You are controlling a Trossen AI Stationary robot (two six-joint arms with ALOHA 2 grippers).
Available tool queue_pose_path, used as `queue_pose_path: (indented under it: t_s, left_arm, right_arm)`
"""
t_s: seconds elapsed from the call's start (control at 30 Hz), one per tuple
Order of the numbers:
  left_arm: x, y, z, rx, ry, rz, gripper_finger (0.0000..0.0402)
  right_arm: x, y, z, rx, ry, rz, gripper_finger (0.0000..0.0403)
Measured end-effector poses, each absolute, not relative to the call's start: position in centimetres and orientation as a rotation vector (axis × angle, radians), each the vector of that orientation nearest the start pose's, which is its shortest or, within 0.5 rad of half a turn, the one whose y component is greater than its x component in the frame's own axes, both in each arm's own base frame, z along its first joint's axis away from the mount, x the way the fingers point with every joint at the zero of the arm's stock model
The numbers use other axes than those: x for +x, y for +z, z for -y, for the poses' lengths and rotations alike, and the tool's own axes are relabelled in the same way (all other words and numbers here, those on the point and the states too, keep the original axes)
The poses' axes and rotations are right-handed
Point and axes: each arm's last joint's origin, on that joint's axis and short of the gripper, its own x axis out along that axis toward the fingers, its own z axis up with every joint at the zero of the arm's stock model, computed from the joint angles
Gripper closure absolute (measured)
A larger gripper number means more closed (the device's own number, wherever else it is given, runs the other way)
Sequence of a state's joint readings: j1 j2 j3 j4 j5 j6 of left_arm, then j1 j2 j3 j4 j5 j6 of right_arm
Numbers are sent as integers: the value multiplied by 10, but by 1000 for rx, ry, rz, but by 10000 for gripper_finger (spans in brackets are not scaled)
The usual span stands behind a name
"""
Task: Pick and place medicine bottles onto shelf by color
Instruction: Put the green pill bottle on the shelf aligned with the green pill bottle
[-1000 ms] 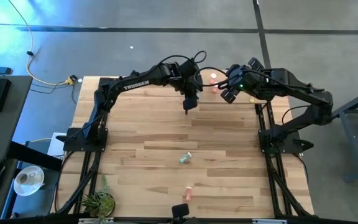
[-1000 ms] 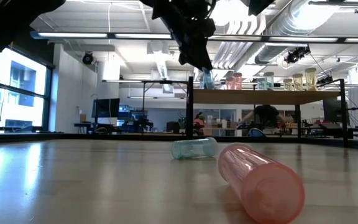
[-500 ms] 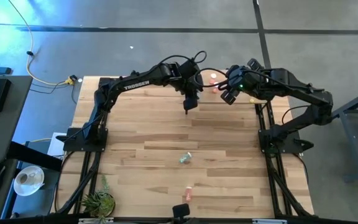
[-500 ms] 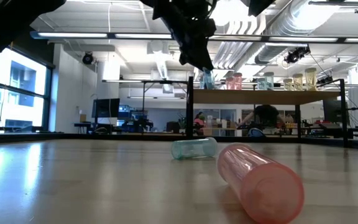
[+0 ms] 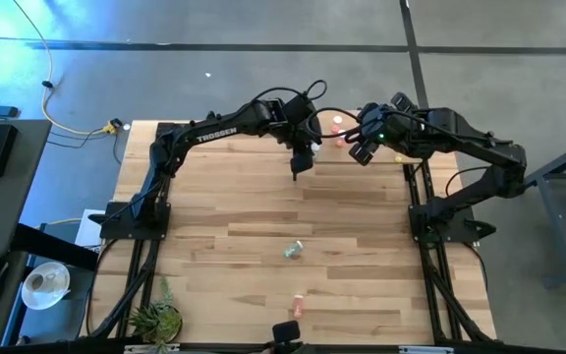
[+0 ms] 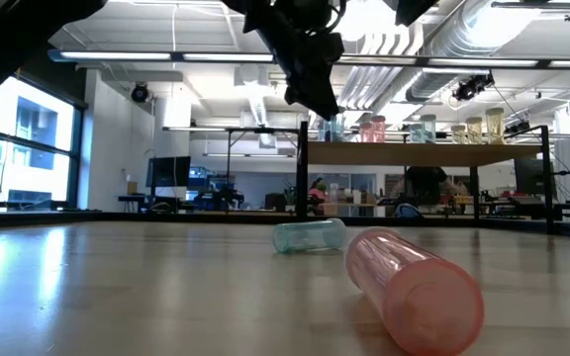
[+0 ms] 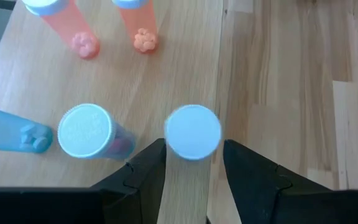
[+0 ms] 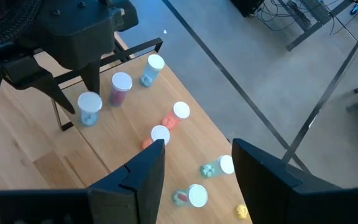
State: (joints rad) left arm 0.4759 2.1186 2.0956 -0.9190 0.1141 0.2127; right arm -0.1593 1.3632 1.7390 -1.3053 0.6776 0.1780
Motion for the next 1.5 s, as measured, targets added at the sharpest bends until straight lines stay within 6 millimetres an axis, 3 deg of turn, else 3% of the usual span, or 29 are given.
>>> queue_pose_path:
  t_s: [0.33, 0.6, 0.93, 1.1, 1.5]
  left_arm:
    - [410, 306, -207, -59, 279, -952, 249]
    - [399, 322, -200, -42, 304, -966, 249]
    - [384, 351, -166, -93, 304, -976, 249]
    - [390, 341, -135, -69, 217, -1074, 249]
    - [408, 283, -67, -34, 77, -1200, 255]
  right_arm:
    - [219, 434, 53, -92, -851, -865, 226]
    - [219, 434, 52, -92, -842, -870, 226]
    - [219, 431, 46, -26, -736, -900, 226]
    - [215, 417, 32, -20, -690, -951, 226]
    - [200, 355, -5, 49, -624, -953, 226]
